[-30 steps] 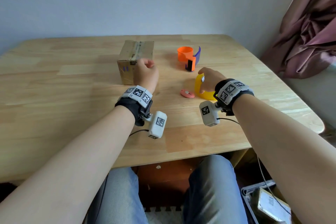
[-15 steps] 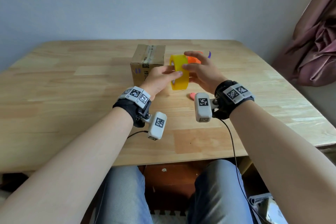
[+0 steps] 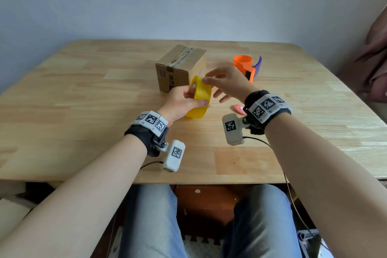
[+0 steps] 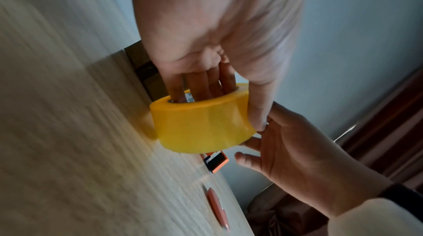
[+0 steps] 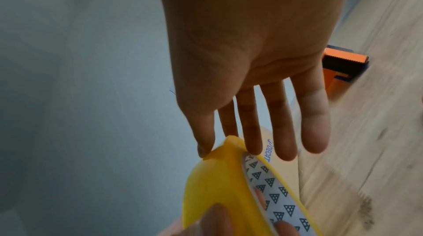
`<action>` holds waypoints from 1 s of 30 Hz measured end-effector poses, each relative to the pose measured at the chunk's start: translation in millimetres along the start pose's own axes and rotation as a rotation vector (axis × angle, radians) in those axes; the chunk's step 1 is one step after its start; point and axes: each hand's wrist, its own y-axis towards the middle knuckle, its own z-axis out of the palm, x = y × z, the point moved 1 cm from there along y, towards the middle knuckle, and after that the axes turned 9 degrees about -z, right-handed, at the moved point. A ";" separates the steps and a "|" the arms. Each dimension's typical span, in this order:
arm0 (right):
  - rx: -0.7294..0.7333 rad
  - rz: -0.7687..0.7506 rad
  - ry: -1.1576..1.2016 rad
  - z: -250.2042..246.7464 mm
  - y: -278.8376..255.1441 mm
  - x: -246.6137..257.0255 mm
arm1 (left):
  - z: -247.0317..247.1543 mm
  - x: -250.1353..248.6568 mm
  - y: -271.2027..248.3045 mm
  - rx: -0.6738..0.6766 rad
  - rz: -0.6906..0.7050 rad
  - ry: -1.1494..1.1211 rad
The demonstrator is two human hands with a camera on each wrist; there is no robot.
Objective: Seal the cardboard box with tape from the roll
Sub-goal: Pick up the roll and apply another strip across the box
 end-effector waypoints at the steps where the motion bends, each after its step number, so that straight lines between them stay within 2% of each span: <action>1: -0.001 0.013 0.014 0.1 0.5 0.0 | 0.3 0.2 0.1 0.008 -0.003 0.005; 7: 0.036 0.066 0.038 -4.6 2.7 2.4 | 2.8 -5.3 3.5 0.079 -0.090 0.009; 11: 0.085 0.086 0.017 -5.8 3.9 4.6 | 4.4 -11.0 6.4 0.068 -0.124 -0.046; 16: 0.050 0.029 -0.074 -8.7 6.3 7.2 | 5.8 -14.1 6.1 0.113 -0.178 -0.191; 23: 0.078 -0.048 -0.371 -10.8 8.2 14.2 | 6.0 -14.8 5.2 0.132 -0.204 -0.225; 30: 0.062 -0.061 -0.363 -15.3 7.9 27.5 | 8.6 -12.5 7.6 0.097 -0.201 -0.236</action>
